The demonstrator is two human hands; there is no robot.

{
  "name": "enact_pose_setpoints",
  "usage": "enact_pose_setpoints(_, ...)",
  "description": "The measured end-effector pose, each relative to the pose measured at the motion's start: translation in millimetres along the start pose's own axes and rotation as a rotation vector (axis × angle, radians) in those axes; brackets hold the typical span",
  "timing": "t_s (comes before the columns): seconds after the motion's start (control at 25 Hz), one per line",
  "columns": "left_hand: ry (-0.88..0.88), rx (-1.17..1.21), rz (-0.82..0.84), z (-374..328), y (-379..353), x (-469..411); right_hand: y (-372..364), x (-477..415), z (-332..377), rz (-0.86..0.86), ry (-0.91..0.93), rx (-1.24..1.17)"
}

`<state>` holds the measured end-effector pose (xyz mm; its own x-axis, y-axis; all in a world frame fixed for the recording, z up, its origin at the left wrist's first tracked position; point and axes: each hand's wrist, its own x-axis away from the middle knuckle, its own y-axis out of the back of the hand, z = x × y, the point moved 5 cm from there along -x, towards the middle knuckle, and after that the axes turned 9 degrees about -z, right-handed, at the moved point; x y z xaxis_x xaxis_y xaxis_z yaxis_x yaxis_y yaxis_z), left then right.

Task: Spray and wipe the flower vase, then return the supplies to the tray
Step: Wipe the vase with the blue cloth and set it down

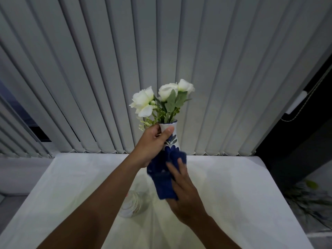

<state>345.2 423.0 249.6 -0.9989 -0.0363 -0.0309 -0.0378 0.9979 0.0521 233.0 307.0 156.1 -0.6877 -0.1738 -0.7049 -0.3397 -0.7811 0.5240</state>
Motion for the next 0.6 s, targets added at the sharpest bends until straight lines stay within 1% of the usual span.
enact_pose_setpoints(0.08,0.016,0.017,0.039,-0.3,-1.4,1.1,12.5,-27.1,-0.5,-0.126,-0.272,-0.288)
enact_pose_setpoints(0.16,0.043,0.06,0.053,0.7,0.8,0.0,17.8,-37.2,-10.0,-0.238,-0.517,-0.49)
enact_pose_setpoints(0.24,0.048,0.065,0.065,0.6,3.8,-0.7,19.5,-31.5,-22.3,-0.334,-0.746,-0.573)
enact_pose_setpoints(0.32,0.052,0.063,0.099,-0.9,4.8,0.8,15.9,-11.2,-38.6,-0.411,-1.076,-0.613)
enact_pose_setpoints(0.36,0.056,0.07,0.119,-2.0,5.0,1.5,10.6,1.1,-46.1,-0.425,-1.226,-0.669)
enact_pose_setpoints(0.4,0.057,0.079,0.138,-2.8,5.1,1.6,4.2,11.2,-48.7,-0.43,-1.335,-0.791)
enact_pose_setpoints(0.48,0.051,0.099,0.173,-5.3,4.3,2.2,-6.5,21.7,-43.3,-0.425,-1.451,-1.118)
enact_pose_setpoints(0.52,0.051,0.114,0.193,-6.4,2.8,3.0,-8.7,24.5,-40.8,-0.447,-1.492,-1.242)
enact_pose_setpoints(0.6,0.069,0.145,0.231,-5.2,0.0,4.7,-5.8,23.5,-35.6,-0.485,-1.545,-1.38)
